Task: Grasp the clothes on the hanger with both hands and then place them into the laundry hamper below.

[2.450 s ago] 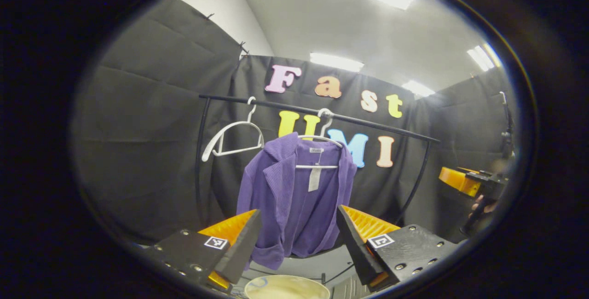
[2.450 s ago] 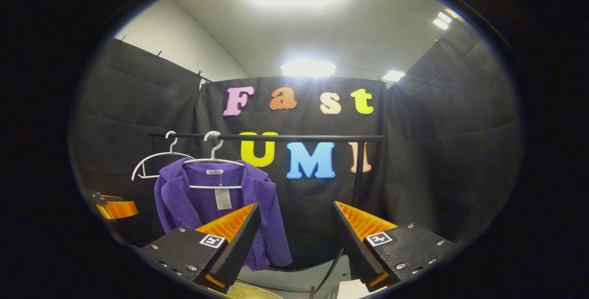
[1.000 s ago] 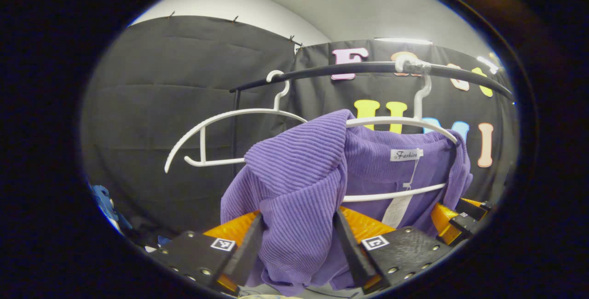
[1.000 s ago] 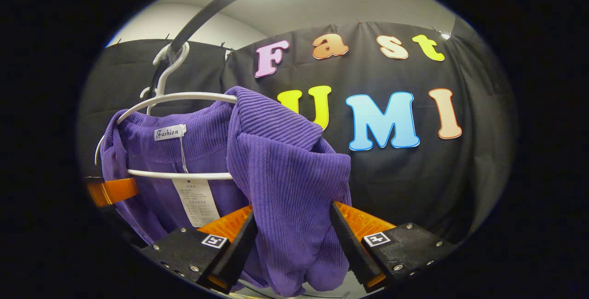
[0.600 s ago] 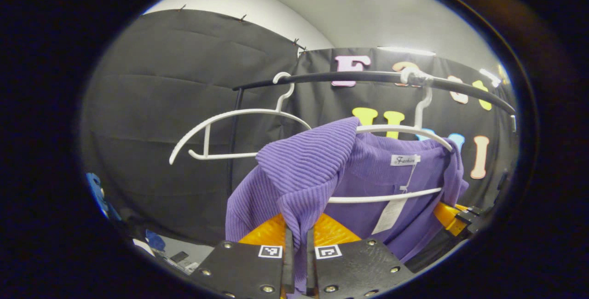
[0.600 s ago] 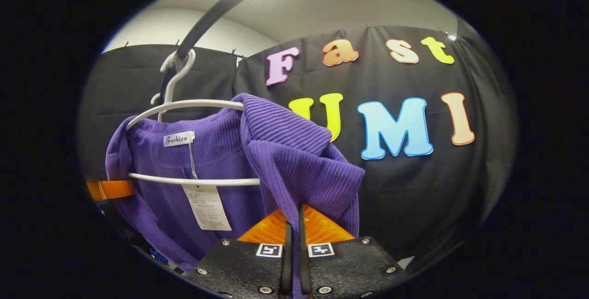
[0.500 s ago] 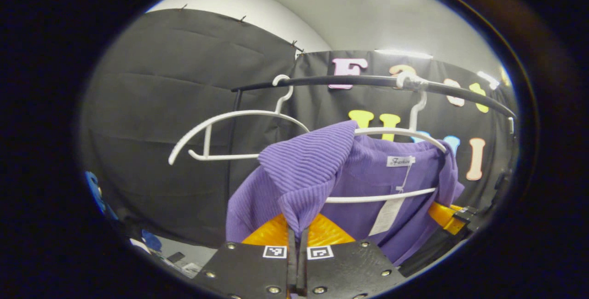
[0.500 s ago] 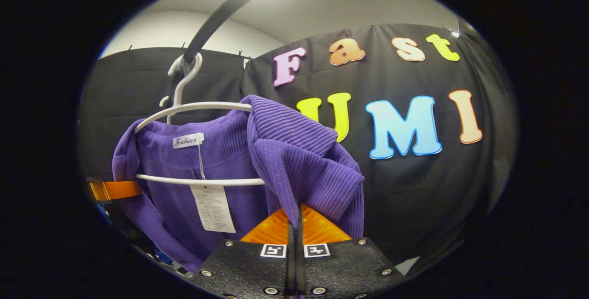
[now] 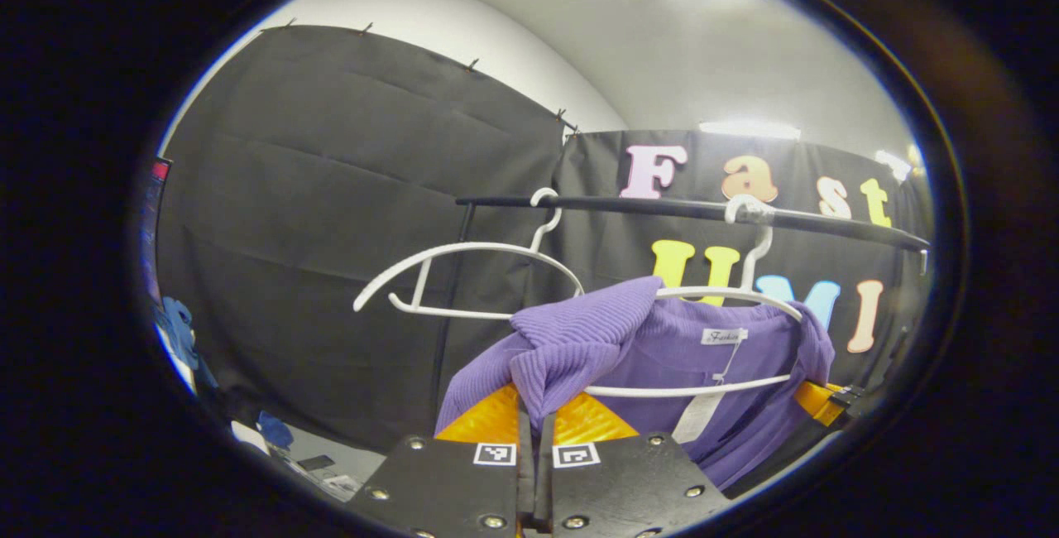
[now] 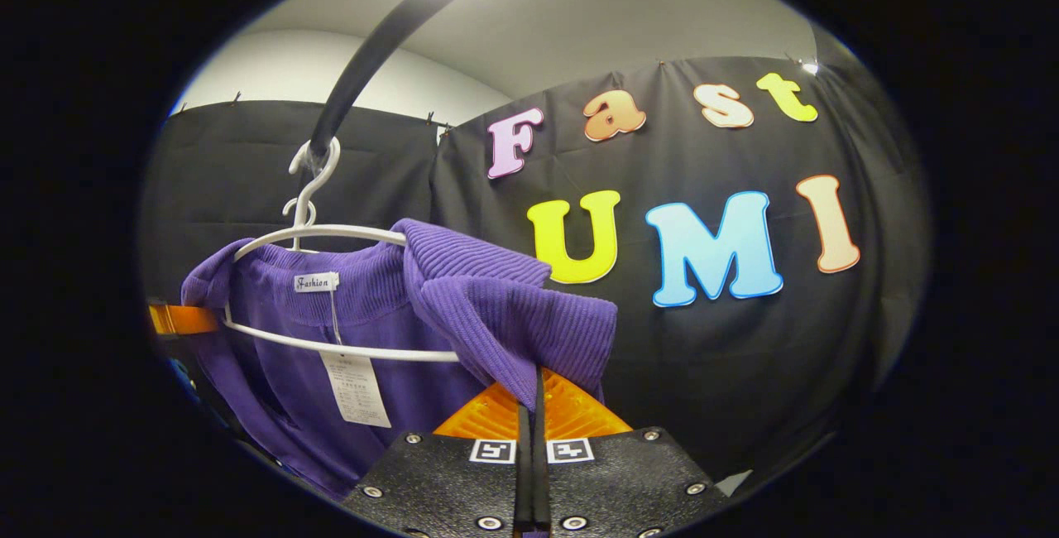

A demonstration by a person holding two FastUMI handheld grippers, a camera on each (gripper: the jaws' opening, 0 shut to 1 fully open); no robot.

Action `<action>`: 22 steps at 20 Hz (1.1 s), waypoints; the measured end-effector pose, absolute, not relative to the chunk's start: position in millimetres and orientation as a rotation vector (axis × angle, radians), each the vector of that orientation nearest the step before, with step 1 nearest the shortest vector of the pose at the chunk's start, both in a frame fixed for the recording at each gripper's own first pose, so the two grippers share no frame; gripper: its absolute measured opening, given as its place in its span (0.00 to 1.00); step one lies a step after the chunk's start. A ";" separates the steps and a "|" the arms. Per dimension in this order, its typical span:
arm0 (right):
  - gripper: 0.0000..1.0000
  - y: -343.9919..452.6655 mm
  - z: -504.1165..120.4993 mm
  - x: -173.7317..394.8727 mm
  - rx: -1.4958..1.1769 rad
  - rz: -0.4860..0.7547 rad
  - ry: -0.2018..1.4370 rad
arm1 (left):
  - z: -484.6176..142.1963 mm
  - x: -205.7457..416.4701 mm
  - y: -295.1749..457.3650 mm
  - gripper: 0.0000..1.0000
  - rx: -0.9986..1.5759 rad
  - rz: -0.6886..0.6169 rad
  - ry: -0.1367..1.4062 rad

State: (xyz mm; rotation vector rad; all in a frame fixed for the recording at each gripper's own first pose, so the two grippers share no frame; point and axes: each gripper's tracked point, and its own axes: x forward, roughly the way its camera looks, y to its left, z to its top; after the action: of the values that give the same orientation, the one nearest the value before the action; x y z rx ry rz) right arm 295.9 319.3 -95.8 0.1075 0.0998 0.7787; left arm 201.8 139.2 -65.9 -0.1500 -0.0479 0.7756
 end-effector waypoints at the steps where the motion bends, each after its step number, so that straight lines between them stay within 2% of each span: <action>1: 0.00 315.2 -91.2 299.8 0.099 0.769 0.081 | -61.5 199.2 140.8 0.01 -0.161 0.776 -0.060; 2: 0.00 312.8 -89.2 299.5 0.094 0.765 0.063 | -55.7 194.8 143.9 0.01 -0.164 0.784 -0.073; 3: 0.00 310.4 -88.1 300.2 0.086 0.761 0.053 | -49.8 188.6 147.6 0.05 -0.158 0.794 -0.082; 4: 0.00 308.4 -89.3 300.0 0.078 0.760 0.048 | -44.2 184.8 150.0 0.00 -0.151 0.799 -0.089; 7: 0.00 305.8 -89.6 301.2 0.073 0.761 0.046 | -28.7 177.5 158.1 0.00 -0.145 0.790 -0.116; 8: 0.00 304.6 -90.2 303.0 0.071 0.760 0.043 | -22.0 172.7 161.9 0.05 -0.158 0.787 -0.124; 9: 0.00 302.7 -91.0 303.6 0.068 0.759 0.039 | -17.0 165.4 169.1 0.05 -0.157 0.795 -0.131; 10: 0.00 301.3 -88.6 302.4 0.067 0.756 0.027 | -12.0 159.1 178.0 0.01 -0.140 0.808 -0.135; 12: 0.00 298.5 -82.8 293.2 0.067 0.748 -0.005 | -9.7 158.0 190.8 0.05 -0.118 0.824 -0.121; 13: 0.00 296.2 -82.0 288.5 0.068 0.748 -0.012 | -10.5 160.4 194.9 0.01 -0.118 0.827 -0.120; 22: 0.00 298.5 -81.5 291.3 0.071 0.805 -0.003 | -8.2 158.9 230.7 0.01 -0.071 0.860 -0.106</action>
State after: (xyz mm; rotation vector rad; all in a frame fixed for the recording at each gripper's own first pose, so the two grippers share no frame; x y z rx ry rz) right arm 291.3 298.5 -81.5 0.0705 -0.0026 0.8045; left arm 158.9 230.7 -8.2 -0.0711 -0.1063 0.8596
